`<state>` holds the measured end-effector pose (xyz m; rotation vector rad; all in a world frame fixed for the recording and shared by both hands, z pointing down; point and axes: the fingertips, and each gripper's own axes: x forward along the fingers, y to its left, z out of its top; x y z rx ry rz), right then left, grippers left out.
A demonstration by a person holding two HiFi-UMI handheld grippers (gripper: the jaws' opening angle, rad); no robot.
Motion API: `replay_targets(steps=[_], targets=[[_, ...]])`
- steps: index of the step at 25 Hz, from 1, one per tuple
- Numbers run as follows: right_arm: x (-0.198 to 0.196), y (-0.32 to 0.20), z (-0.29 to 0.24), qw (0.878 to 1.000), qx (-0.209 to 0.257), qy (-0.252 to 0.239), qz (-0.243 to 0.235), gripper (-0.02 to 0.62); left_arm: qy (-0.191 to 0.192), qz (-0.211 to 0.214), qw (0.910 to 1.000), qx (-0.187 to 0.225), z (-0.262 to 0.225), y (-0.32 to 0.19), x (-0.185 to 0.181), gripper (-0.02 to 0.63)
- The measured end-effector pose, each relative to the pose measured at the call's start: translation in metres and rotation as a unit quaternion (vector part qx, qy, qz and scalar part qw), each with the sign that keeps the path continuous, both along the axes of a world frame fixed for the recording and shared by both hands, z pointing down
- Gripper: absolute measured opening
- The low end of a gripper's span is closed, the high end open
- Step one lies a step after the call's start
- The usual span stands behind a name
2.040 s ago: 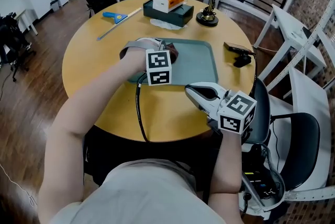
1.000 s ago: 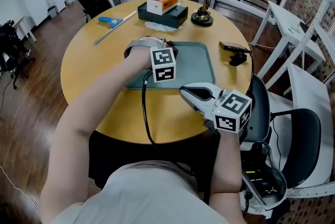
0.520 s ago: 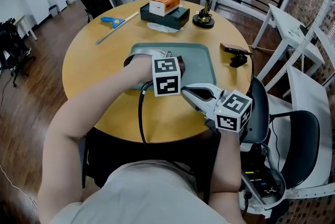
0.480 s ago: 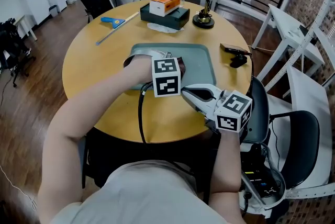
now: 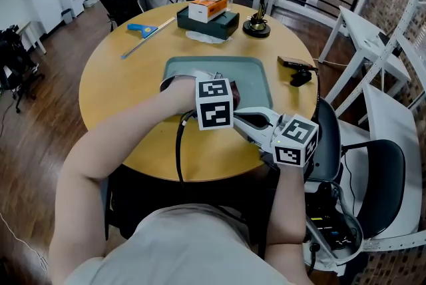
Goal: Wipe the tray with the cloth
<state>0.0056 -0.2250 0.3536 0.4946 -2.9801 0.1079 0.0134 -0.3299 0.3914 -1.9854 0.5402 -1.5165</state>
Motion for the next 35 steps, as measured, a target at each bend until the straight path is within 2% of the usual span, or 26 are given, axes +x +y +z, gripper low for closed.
replay_targets(steps=[5, 12, 20, 35], targets=[[0.0, 0.002, 0.001, 1.0, -0.001, 0.001, -0.002, 0.002, 0.012, 0.025, 0.9995, 0.015, -0.001, -0.006, 0.018, 0.089], [0.009, 0.004, -0.002, 1.0, 0.001, -0.001, -0.008, 0.002, 0.007, 0.04, 0.9986, 0.034, -0.002, -0.031, 0.025, 0.091], [0.019, 0.018, -0.007, 0.998, 0.02, -0.014, -0.053, 0.002, 0.012, 0.012, 0.9991, 0.039, 0.001, -0.076, 0.026, 0.091], [0.018, 0.017, -0.005, 0.999, 0.012, -0.007, -0.051, 0.002, 0.005, -0.02, 0.996, 0.088, 0.0, -0.129, 0.033, 0.091]])
